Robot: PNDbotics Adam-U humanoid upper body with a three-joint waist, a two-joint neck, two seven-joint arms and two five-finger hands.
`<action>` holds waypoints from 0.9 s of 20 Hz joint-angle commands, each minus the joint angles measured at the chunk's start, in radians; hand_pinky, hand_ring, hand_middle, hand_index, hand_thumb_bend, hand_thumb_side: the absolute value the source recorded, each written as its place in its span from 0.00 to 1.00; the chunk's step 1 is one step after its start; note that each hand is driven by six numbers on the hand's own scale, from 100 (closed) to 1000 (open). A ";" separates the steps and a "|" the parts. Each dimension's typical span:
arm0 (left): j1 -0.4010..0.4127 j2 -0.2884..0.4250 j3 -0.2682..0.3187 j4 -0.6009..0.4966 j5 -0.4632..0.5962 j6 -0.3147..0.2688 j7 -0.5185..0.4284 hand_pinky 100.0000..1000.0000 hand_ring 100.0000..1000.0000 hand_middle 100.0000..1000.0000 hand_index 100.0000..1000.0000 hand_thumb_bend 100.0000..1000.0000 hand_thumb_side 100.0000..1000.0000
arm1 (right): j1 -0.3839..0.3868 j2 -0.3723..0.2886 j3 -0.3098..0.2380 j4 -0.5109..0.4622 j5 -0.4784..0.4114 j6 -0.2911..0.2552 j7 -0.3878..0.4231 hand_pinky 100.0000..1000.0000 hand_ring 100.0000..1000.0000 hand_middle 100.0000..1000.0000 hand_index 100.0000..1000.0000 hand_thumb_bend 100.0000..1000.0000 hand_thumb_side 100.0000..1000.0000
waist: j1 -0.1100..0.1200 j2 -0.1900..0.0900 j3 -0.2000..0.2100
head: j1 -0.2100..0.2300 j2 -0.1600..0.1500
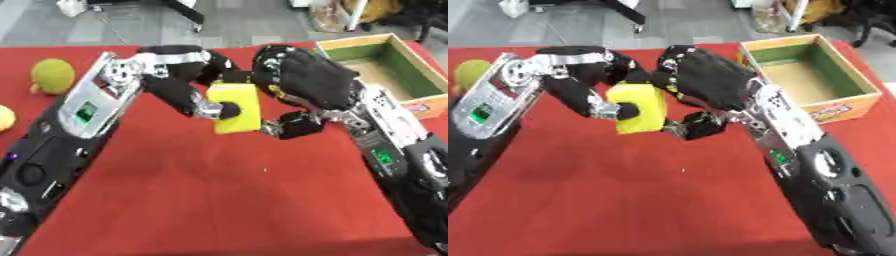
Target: Pick up the objects with one hand, pass them to the other hand, and then place them into the box on the other side of the table.
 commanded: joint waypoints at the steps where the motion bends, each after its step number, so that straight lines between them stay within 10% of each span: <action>1: -0.027 0.017 0.012 0.023 -0.022 -0.034 0.011 0.74 0.60 0.57 0.67 0.48 0.50 | -0.024 -0.036 -0.012 -0.007 -0.044 0.022 0.005 0.69 0.51 0.41 0.40 0.00 0.10 | -0.001 -0.010 -0.003 | 0.002 0.006; 7: -0.047 0.046 0.061 0.104 -0.047 -0.090 0.048 0.76 0.65 0.62 0.73 0.62 0.65 | -0.049 -0.104 -0.024 -0.037 -0.196 0.069 0.045 0.68 0.50 0.39 0.38 0.00 0.05 | -0.005 -0.014 -0.012 | 0.004 0.006; 18: 0.015 0.176 0.229 0.027 0.046 -0.107 0.243 0.76 0.65 0.62 0.76 0.60 0.72 | -0.051 -0.336 -0.113 -0.053 -0.387 0.177 0.055 0.69 0.51 0.39 0.38 0.00 0.04 | -0.004 -0.008 -0.004 | -0.040 0.006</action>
